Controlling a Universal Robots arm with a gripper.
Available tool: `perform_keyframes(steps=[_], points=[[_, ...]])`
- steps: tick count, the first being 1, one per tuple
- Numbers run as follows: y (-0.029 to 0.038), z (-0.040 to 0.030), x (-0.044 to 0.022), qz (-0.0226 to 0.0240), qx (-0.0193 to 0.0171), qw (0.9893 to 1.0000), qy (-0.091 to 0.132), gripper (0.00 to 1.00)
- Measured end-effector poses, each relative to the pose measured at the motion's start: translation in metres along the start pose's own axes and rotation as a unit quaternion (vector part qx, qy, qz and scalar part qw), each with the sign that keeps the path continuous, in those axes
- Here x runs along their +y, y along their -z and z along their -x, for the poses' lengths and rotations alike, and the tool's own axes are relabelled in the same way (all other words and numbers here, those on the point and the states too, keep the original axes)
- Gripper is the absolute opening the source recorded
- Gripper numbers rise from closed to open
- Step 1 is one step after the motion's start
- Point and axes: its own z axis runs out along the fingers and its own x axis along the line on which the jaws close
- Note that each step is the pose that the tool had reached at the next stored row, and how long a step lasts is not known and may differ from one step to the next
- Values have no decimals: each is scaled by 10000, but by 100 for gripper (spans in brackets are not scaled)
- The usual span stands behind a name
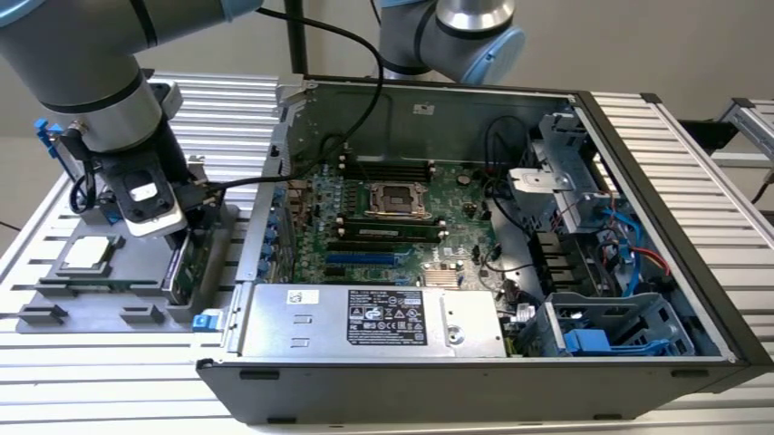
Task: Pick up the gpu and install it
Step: 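Pick up the gpu and move the gpu toward the slot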
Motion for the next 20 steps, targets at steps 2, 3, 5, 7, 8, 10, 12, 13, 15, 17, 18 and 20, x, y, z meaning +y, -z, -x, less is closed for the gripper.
perform_keyframes(steps=[2,3,5,7,8,10,12,13,15,17,18,20], points=[[2,1,1,2,-2,10000,0,0],[6,1,1,4,-4,10000,0,0],[30,2,2,0,0,10000,0,0],[60,3,3,1,-1,10000,0,0],[76,4,4,1,0,10000,0,0],[107,6,6,1,0,10000,0,0],[136,7,7,0,0,10000,0,0],[150,8,8,0,0,10000,0,0],[179,10,10,0,0,10000,0,0],[205,12,11,0,0,10000,0,0],[218,12,11,1,0,10000,0,0],[245,14,13,1,0,10000,0,0]])
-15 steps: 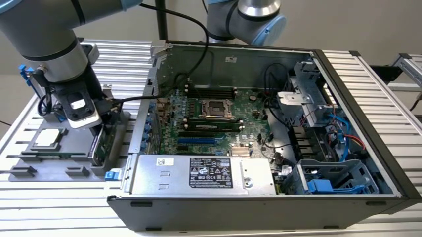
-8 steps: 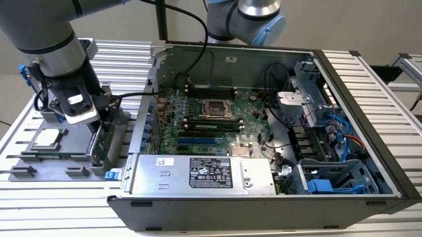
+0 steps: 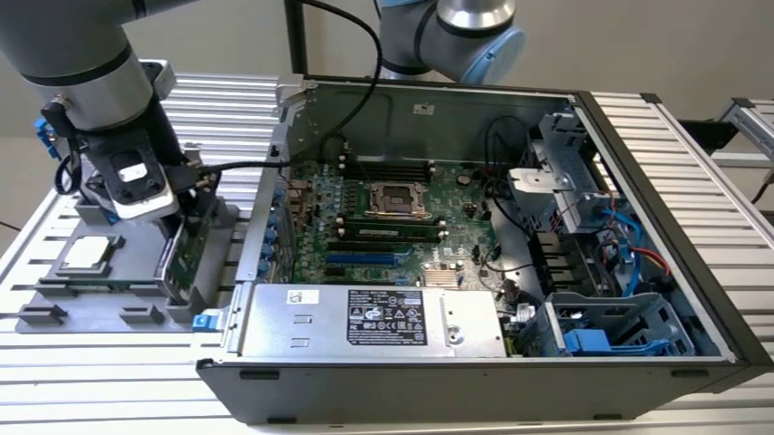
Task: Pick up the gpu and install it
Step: 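Pick up the gpu and move the gpu toward the slot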
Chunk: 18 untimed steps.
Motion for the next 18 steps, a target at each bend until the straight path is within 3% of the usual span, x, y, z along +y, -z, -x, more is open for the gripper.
perform_keyframes(steps=[11,18], points=[[136,7,7,-1,0,10000,0,0],[141,7,8,0,-1,10000,0,0]])
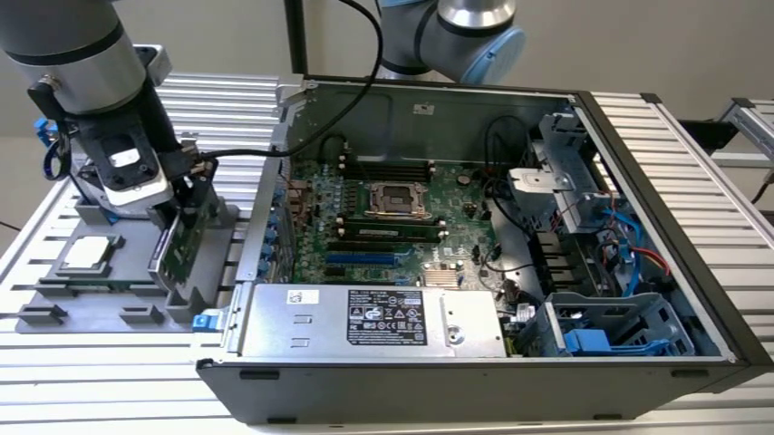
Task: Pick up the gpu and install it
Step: 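Pick up the gpu and move the gpu toward the slot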
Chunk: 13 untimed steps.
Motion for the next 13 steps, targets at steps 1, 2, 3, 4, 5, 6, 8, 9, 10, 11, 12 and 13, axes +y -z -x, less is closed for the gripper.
perform_keyframes(steps=[1,2,3,4,5,6,8,9,10,11,12,13], points=[[3,0,0,0,1,10000,0,0],[10,0,0,-2,2,10000,0,0],[16,1,1,-1,1,10000,0,0],[24,1,1,0,0,10000,0,0],[33,2,2,0,0,10000,0,0],[42,2,2,0,1,10000,0,0],[60,3,3,0,0,10000,0,0],[68,4,4,0,0,10000,0,0],[79,4,4,0,0,10000,0,0],[90,5,5,0,0,10000,1,0],[100,6,5,0,0,10000,4,0],[110,6,6,0,0,10000,9,0]])
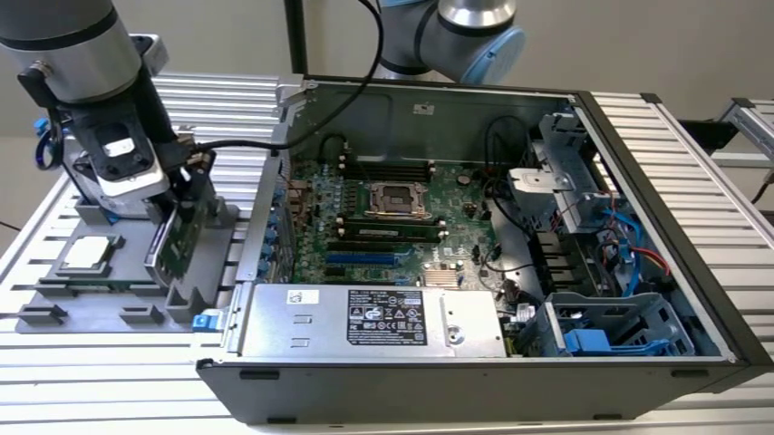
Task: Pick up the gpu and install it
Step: 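Pick up the gpu and move the gpu toward the slot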
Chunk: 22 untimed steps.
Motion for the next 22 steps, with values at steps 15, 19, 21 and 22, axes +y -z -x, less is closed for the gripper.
perform_keyframes(steps=[15,19,21,22], points=[[131,7,7,2,2,10000,24,0],[171,9,9,2,2,10000,24,0],[190,11,10,2,1,10000,25,0],[198,11,10,2,1,10000,25,0]])
